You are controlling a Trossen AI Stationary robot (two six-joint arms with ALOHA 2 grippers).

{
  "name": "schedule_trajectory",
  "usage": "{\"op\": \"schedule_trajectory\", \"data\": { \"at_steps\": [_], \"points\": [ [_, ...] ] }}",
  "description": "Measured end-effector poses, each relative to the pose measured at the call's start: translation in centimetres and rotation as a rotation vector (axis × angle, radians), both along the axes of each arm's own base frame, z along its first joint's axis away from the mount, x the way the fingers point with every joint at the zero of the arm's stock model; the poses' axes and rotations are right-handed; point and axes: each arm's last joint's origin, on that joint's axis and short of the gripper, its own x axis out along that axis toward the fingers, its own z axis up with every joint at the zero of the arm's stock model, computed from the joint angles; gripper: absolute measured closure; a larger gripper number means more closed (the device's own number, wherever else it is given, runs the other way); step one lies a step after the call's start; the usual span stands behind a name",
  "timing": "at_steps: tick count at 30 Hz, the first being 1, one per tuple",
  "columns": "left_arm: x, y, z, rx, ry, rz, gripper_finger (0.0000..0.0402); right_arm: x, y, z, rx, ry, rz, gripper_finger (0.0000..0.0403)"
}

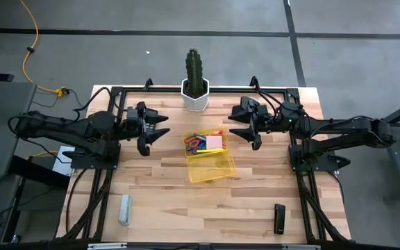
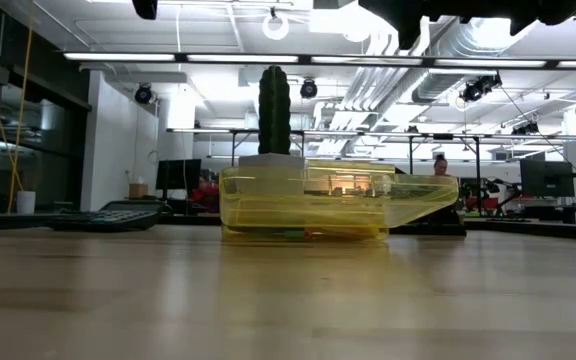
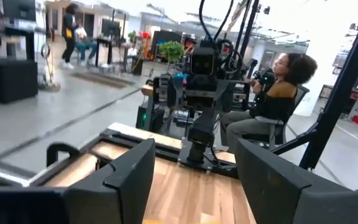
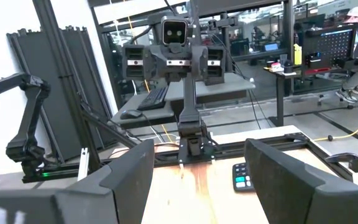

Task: Pack school essentials
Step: Return to Home Position

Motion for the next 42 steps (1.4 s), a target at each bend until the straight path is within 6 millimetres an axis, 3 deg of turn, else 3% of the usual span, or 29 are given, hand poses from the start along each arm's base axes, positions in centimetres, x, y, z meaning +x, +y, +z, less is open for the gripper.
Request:
{"op": "schedule_trajectory", "data": {
  "at_steps": [6,10,13,22,32,42],
  "points": [
    [-1.7,0.0,1.1,0.103,-0.041,0.008,0.0243,0.0,0.0,0.0,0.0,0.001,0.0,0.016],
    [-3.6,0.0,1.5,0.153,-0.05,0.01,0.0331,0.0,0.0,0.0,0.0,0.001,0.0,0.016],
    [-4.7,0.0,0.1,0.15,-0.044,0.007,0.039,0.0,0.0,0.0,0.001,0.002,0.0,0.016],
    [-7.5,0.0,-5.3,0.071,-0.095,0.014,0.0401,0.0,0.0,-0.1,0.038,0.013,0.002,0.016],
    [-9.8,0.1,-9.2,0.024,-0.198,0.047,0.0401,0.0,-0.1,-0.1,0.095,0.016,-0.011,0.016],
    [-8.7,-0.1,-14.1,-0.018,-0.134,-0.041,0.0401,0.0,-0.1,-0.2,0.138,0.021,-0.018,0.016]
  ]
}}
